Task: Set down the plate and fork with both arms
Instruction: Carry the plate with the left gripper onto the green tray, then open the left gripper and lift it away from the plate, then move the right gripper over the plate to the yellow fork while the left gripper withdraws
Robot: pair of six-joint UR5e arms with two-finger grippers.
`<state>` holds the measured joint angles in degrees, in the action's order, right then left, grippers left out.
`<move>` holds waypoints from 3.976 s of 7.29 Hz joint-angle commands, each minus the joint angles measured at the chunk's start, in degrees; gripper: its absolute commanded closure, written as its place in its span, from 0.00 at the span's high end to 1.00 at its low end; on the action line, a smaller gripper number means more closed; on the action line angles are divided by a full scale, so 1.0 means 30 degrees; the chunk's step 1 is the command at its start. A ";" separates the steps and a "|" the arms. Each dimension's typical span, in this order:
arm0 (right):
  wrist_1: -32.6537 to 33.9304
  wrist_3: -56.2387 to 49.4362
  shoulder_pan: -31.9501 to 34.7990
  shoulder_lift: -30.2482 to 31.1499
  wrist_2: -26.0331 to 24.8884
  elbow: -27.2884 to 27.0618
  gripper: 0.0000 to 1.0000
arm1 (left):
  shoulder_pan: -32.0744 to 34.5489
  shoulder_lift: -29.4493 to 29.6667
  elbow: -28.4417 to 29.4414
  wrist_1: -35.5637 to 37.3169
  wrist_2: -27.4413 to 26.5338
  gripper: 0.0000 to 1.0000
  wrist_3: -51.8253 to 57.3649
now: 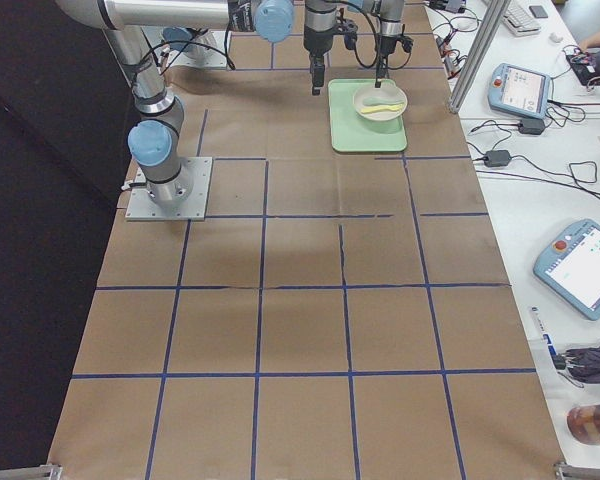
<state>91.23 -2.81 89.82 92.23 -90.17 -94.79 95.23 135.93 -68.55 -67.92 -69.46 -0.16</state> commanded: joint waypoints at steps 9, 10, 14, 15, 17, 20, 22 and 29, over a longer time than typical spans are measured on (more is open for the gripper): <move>0.0378 0.0000 0.0176 -0.0067 0.0058 0.0013 1.00 | -0.0484 -1.4121 -0.3985 -1.2584 -0.6289 1.00 0.0028; 0.0526 0.0087 0.0205 -0.0155 0.0029 0.0274 1.00 | -0.0455 -1.4602 -0.4159 -1.3415 -0.6292 1.00 -0.0177; 0.2195 0.1780 0.1078 -0.3015 0.0029 0.2142 1.00 | -0.0425 -1.5133 -0.3811 -1.2551 -0.6263 1.00 -0.0648; 0.2575 0.2280 0.1984 -0.4564 0.0000 0.3428 1.00 | -0.0425 -1.4728 -0.4244 -1.2574 -0.6262 1.00 -0.0619; 0.3105 0.4531 0.3829 -0.8194 -0.0117 0.6705 1.00 | -0.0454 -1.4518 -0.4599 -1.2341 -0.6262 1.00 -0.0472; 0.3222 0.5446 0.4864 -1.2506 -0.0206 1.0902 1.00 | -0.0455 -1.4548 -0.5357 -1.1671 -0.6233 1.00 -0.0560; 0.4213 0.5478 0.4893 -1.4153 -0.0235 1.1730 0.92 | -0.0454 -1.4753 -0.6064 -1.0497 -0.6233 1.00 -0.0502; 0.6504 0.5420 0.4835 -1.7086 -0.0381 1.1352 0.59 | -0.0513 -1.4460 -0.6123 -1.0465 -0.6262 1.00 -0.0502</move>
<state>110.72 13.53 104.33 42.07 -91.28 -60.43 93.69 92.42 -86.87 -99.33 -88.19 -1.67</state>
